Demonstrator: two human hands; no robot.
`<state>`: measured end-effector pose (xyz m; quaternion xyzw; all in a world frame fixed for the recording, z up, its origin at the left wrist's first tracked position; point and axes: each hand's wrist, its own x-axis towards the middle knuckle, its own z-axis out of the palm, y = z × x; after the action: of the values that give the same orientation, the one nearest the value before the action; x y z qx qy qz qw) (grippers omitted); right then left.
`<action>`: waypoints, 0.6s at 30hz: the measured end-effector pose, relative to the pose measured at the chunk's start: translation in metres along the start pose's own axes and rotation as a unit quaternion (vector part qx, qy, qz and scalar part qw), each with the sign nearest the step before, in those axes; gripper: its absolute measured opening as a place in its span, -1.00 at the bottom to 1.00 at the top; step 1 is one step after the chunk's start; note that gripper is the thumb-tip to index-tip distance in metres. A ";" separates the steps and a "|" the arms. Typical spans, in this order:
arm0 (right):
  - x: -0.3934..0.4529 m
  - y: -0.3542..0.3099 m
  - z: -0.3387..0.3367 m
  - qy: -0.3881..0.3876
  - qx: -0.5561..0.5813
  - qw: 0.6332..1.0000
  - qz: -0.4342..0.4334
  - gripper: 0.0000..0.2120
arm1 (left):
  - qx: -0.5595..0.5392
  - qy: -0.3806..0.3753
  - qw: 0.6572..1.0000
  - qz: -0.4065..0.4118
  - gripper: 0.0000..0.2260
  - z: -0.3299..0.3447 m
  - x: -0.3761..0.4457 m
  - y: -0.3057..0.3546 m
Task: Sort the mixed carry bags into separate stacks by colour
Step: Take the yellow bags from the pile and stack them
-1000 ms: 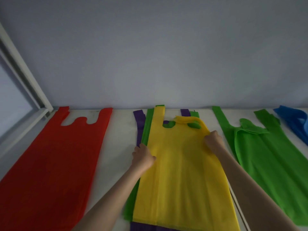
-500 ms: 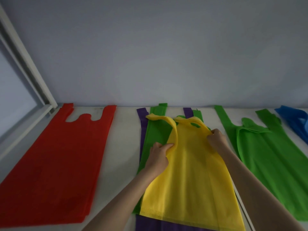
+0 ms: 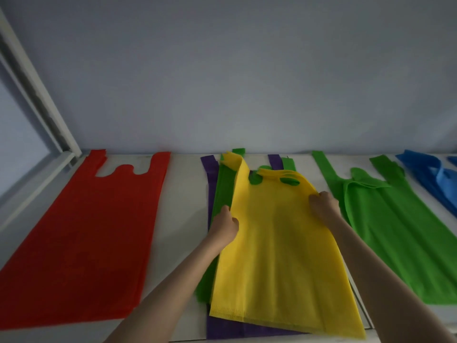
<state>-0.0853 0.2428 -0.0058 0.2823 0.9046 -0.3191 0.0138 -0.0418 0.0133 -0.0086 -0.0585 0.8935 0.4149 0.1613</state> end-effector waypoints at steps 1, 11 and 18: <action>-0.002 0.000 0.000 0.002 0.001 1.000 -0.007 -0.66 | -0.009 -0.005 1.000 -0.006 -0.54 -0.002 -0.001 -0.001; -0.030 0.005 -0.001 -0.005 -0.014 1.000 0.002 -0.63 | -0.029 -0.033 0.998 -0.036 -0.61 -0.005 -0.020 -0.009; -0.040 0.011 -0.013 0.039 0.008 0.999 0.001 -0.65 | -0.067 -0.007 0.997 -0.034 -0.82 -0.005 -0.036 -0.006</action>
<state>-0.0439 0.2367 0.0067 0.2955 0.9014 -0.3156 -0.0233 -0.0076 0.0048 0.0022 -0.0970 0.8599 0.4686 0.1775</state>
